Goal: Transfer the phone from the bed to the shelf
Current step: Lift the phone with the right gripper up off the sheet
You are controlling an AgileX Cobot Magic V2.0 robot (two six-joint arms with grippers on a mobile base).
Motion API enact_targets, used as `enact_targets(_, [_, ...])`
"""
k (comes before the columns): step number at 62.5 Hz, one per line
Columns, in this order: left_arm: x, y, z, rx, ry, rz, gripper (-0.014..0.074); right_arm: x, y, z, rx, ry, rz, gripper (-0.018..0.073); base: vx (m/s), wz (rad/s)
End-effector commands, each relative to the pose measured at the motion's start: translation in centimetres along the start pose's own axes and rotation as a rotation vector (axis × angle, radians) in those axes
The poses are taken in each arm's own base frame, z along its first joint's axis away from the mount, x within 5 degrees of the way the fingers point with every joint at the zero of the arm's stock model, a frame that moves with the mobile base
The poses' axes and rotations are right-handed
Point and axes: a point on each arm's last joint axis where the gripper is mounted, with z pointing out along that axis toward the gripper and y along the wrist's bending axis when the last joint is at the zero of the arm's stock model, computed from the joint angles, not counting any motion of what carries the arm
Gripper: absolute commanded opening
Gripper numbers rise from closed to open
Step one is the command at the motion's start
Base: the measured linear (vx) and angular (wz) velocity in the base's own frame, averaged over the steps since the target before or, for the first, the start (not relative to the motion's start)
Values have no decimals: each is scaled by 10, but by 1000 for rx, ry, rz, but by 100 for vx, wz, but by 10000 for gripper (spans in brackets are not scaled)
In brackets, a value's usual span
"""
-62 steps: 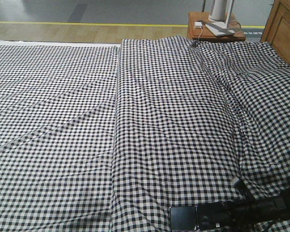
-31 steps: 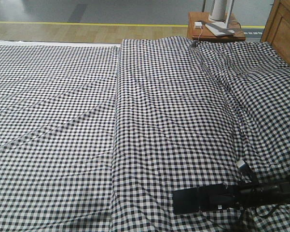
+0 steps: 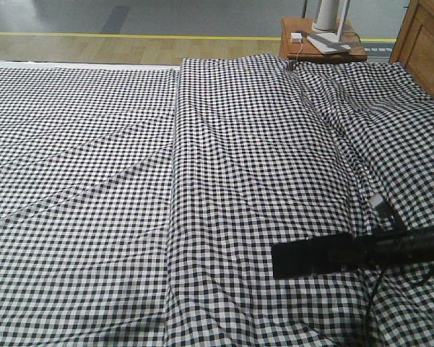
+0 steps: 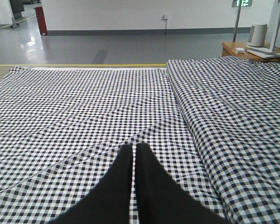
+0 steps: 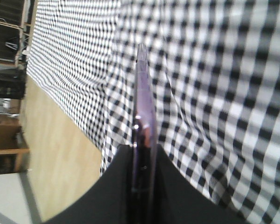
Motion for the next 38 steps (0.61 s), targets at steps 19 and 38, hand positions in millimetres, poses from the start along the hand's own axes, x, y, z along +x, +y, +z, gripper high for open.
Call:
enact_targets(19, [-6,1,-1,-11,-77,-10,1,-24,115,-52,-94,-95,-269,-5,0,0])
enact_targets(38, [-6,1,-1,-11,-77,-10,1,-24,187,-35,-114,-14,-435,-5,0,0])
